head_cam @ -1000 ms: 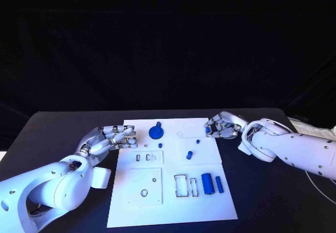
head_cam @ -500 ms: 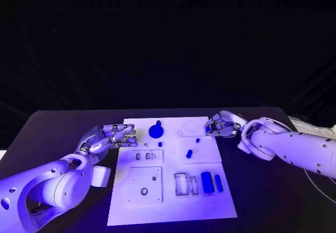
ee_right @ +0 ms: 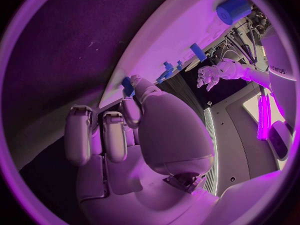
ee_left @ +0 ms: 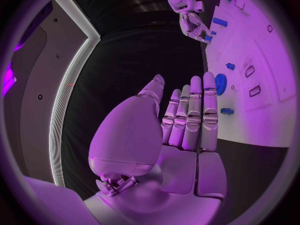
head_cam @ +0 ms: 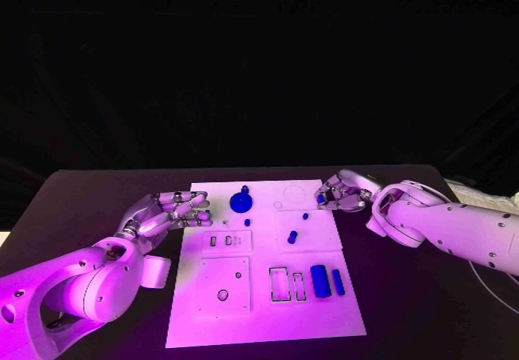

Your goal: Assemble the parts on the task board

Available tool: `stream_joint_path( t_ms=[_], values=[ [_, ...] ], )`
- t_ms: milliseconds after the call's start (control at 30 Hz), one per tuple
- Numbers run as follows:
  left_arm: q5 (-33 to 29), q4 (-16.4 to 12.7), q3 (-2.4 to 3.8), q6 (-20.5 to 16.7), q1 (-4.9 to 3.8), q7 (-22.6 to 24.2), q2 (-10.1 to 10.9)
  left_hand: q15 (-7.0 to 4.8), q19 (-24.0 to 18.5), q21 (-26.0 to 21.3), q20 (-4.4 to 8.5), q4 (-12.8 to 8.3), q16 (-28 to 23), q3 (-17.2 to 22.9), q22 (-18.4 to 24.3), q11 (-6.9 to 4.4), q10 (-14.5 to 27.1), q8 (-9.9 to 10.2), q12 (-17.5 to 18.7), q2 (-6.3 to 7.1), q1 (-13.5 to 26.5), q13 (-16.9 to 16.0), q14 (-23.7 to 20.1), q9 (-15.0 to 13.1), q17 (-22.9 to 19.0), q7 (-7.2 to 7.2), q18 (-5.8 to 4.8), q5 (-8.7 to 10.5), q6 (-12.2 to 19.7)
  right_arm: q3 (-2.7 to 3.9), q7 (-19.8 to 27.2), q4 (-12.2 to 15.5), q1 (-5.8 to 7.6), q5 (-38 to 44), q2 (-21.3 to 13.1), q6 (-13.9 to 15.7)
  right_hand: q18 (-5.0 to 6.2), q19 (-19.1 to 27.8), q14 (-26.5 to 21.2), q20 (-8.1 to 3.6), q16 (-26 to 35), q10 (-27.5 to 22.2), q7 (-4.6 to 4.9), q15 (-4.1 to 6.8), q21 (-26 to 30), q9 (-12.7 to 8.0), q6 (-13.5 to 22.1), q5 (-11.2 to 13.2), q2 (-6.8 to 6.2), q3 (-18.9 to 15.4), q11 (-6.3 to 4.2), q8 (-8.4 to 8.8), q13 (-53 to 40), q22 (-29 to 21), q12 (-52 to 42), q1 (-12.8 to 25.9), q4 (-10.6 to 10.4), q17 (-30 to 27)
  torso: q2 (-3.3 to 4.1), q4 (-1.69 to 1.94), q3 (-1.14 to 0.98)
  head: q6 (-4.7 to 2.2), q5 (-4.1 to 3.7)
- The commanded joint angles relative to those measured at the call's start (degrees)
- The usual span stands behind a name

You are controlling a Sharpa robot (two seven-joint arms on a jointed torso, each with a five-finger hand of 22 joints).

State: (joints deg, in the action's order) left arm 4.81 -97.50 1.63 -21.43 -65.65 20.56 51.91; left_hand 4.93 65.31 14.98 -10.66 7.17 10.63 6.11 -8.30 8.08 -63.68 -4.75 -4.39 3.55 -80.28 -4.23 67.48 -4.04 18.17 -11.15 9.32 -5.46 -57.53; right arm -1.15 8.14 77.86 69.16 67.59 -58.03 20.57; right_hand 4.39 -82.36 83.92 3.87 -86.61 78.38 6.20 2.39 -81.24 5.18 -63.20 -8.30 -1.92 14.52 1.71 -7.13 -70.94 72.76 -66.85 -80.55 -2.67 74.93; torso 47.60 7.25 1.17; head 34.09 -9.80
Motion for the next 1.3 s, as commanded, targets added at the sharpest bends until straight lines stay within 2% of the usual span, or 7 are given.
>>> stream_joint_path(
  t_ms=[33, 267, 500, 667, 933, 1100, 1300],
  values=[
    [0.2, 0.0, 0.03, 1.1, -0.04, 0.2, -0.1, 0.15, -0.4, -0.3, -0.03, -0.3, -0.3, 0.0, 0.1, 0.22, 0.0, 0.3, 0.2, -0.34, 0.2, 0.1, -0.4, 0.0, 0.1, -0.39, 0.77, 0.27, 0.2, 0.04, -0.1, 0.4, 0.06, -2.0, -0.1, 1.8, -0.85, -0.1, 5.0, -0.54, -0.4, 0.1, -0.40, 0.48, -0.4, 0.6, -1.0, 0.4, 2.34, 0.8, -0.66, -0.64, 0.0, 0.1, -0.1, -0.4, 0.1, 10.2, -0.03, 0.09, 0.03, 0.00, -0.05],
    [0.2, 0.3, 0.03, 1.2, -0.04, 0.2, -0.1, 0.16, -0.4, -0.3, -0.04, -0.3, -0.3, 0.0, 0.1, 0.23, 0.1, 0.4, 0.3, -0.36, 0.3, 0.1, -0.4, 0.0, 0.1, -0.39, 0.78, 0.27, 0.2, 0.20, -4.7, 3.6, 1.72, -3.0, -0.7, 2.9, -0.82, 0.0, 5.0, -0.77, -0.4, 0.1, -0.61, 0.68, -0.3, 0.9, -1.3, 1.8, 2.63, 1.3, -0.85, -0.82, 0.2, 0.0, 0.4, 0.0, 0.4, 10.3, -0.11, 0.05, 0.08, -0.23, 0.12],
    [0.1, 1.0, 0.03, 1.2, -0.04, 0.2, -0.2, 0.17, -0.4, -0.4, -0.06, -0.3, -0.4, 0.0, 0.1, 0.25, 0.1, 0.4, 0.3, -0.32, 0.3, 0.1, -0.4, 0.1, 0.2, -0.41, 0.78, 0.29, 0.2, 0.27, -14.1, 9.2, 3.97, 0.3, -0.4, 1.3, -0.61, 0.6, 4.9, -0.66, -0.2, -2.5, -0.18, 0.44, 0.4, 0.9, -0.3, 3.6, 3.14, 2.1, -0.51, -0.15, 3.9, -1.2, 5.5, 0.6, 0.4, 10.0, -0.56, -0.02, 0.37, -0.24, 0.15],
    [-0.5, 1.6, 0.03, 1.2, -0.05, 0.2, -0.2, 0.23, -0.5, -0.5, -0.11, -0.3, -0.5, -0.2, 0.1, 0.28, 0.1, 0.5, 0.4, -0.20, 0.7, 0.1, -0.4, 0.1, 0.3, -0.42, 0.78, 0.32, 0.3, 0.22, -19.2, 13.1, 4.35, 3.9, 2.3, 2.1, -0.61, 0.6, 4.8, -0.61, 0.0, -2.4, -0.23, 0.44, 0.5, 1.0, -0.5, 2.7, 2.00, 1.9, -0.54, -0.17, 4.0, -1.2, 5.8, 1.3, 0.5, 9.8, -0.87, 0.03, 0.47, -0.15, 0.54],
    [-1.5, 1.8, 0.04, 1.0, -0.05, 0.9, -0.5, 0.35, -0.5, -0.9, -0.32, 0.0, -1.1, -1.5, 0.3, 0.38, 0.3, 0.7, 0.5, 0.52, 2.5, 0.1, -0.3, 0.1, 0.8, -0.46, 0.83, 0.35, 0.5, -0.08, -23.7, 16.6, 2.83, 10.8, 8.8, 3.3, -0.60, 0.6, 4.8, -0.66, 0.1, -2.5, -0.38, 0.52, 0.5, 1.2, -0.8, 1.9, 1.99, 2.3, -0.67, -0.26, 4.4, -1.2, 6.3, 1.4, 0.6, 9.6, -1.03, 0.19, 0.75, 0.50, 1.37],
    [-1.7, 1.8, 0.04, 0.7, -0.05, 1.0, -0.7, 0.35, -0.5, -0.9, -0.33, 0.0, -1.1, -1.5, 0.3, 0.38, 0.3, 0.7, 0.5, 0.52, 2.5, 0.1, -0.3, 0.0, 0.8, -0.46, 0.84, 0.35, 0.5, -0.29, -25.3, 16.1, 1.01, 14.0, 12.5, 3.5, -0.62, 0.5, 4.8, -0.72, 0.2, -2.3, -0.50, 0.62, 0.4, 1.3, -1.0, 1.2, 1.93, 2.7, -0.77, -0.36, 4.3, -1.1, 6.3, 1.3, 0.9, 9.6, -1.03, 0.47, 0.90, 0.88, 1.88],
    [-1.7, 1.6, 0.04, 0.7, -0.06, 0.9, -0.6, 0.35, -0.5, -0.9, -0.33, 0.0, -1.1, -1.5, 0.3, 0.38, 0.3, 0.7, 0.5, 0.51, 2.5, 0.1, -0.3, 0.0, 0.9, -0.46, 0.84, 0.34, 0.5, -0.49, -26.3, 15.0, -1.17, 16.0, 15.4, 3.0, -0.63, 0.5, 4.8, -0.76, 0.2, -2.2, -0.51, 0.64, 0.4, 1.3, -1.2, 1.1, 1.71, 2.7, -0.78, -0.41, 4.3, -1.1, 6.4, 1.5, 1.0, 9.6, -0.97, 0.48, 0.84, 1.41, 2.84]
  ],
)
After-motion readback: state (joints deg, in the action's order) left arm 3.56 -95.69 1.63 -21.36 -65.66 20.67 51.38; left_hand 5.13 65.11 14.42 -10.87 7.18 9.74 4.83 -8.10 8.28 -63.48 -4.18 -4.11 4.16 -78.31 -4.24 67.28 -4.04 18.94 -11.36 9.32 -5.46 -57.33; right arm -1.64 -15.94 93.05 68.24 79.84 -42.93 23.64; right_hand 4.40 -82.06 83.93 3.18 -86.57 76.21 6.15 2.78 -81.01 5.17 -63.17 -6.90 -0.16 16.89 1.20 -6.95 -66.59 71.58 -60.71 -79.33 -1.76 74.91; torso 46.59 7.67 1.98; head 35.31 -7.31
